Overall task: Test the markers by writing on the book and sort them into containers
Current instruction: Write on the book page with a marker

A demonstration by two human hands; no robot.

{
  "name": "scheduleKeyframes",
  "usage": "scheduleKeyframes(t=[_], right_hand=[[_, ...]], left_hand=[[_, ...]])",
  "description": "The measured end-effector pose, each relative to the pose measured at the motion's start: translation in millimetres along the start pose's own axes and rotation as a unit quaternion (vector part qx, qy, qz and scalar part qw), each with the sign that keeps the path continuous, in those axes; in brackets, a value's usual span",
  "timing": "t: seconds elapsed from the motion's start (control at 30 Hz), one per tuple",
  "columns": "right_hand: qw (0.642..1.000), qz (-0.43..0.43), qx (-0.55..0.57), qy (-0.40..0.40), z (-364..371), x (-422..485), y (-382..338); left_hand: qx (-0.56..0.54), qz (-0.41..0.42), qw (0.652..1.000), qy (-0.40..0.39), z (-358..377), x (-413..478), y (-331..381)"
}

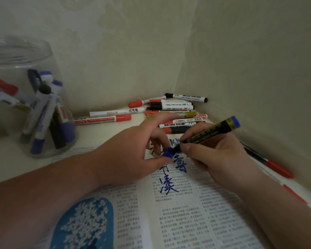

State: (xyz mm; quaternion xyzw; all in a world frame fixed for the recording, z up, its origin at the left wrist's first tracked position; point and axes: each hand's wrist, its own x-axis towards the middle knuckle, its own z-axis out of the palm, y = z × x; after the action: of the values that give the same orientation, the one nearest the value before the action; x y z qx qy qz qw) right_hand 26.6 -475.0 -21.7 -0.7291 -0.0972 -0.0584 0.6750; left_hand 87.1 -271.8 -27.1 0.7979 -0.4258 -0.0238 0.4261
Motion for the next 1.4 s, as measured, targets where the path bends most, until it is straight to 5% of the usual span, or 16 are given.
scheduleKeyframes(t=[0.17, 0.33, 0.43, 0.53, 0.63, 0.7, 0.8, 0.97, 1.03, 1.13, 1.23, 1.4], right_hand=[[0.998, 0.036, -0.053, -0.014, 3, -2, -7], [0.969, 0.131, 0.202, -0.057, -7, 1, -6], [0.963, 0.129, 0.235, -0.029, -9, 3, -9], [0.982, 0.088, 0.162, 0.045, -8, 2, -10], [0.996, 0.032, 0.076, 0.033, -3, -2, -11], [0.999, -0.01, -0.04, 0.026, 2, -8, -10], [0.965, -0.098, -0.239, 0.032, 10, -16, -6], [0.899, -0.214, -0.383, 0.008, 17, -20, -3], [0.915, -0.199, -0.347, 0.043, 23, -22, -6], [0.997, 0.033, -0.051, 0.051, 29, -19, -16], [0.964, 0.191, 0.185, 0.01, 30, -14, -22], [0.962, 0.209, 0.176, 0.022, 28, -4, -23]], left_hand=[[-0.02, 0.033, 0.998, 0.047, 1, 0, -6], [-0.223, -0.036, 0.971, 0.079, 3, 4, -10], [-0.267, -0.048, 0.958, 0.092, 3, 5, -9], [-0.285, -0.078, 0.948, 0.123, -1, 7, -8], [-0.343, -0.093, 0.923, 0.146, -3, 8, -8], [-0.275, -0.094, 0.943, 0.159, -4, 7, -8], [-0.074, -0.094, 0.977, 0.178, -5, 5, -5], [-0.026, -0.115, 0.975, 0.187, -4, 2, 1], [-0.021, -0.099, 0.975, 0.2, -4, 2, 5], [-0.01, -0.076, 0.974, 0.215, -4, 1, 8], [0.011, -0.043, 0.975, 0.216, -2, -1, 8], [0.025, 0.001, 0.973, 0.228, -1, 2, 3]])
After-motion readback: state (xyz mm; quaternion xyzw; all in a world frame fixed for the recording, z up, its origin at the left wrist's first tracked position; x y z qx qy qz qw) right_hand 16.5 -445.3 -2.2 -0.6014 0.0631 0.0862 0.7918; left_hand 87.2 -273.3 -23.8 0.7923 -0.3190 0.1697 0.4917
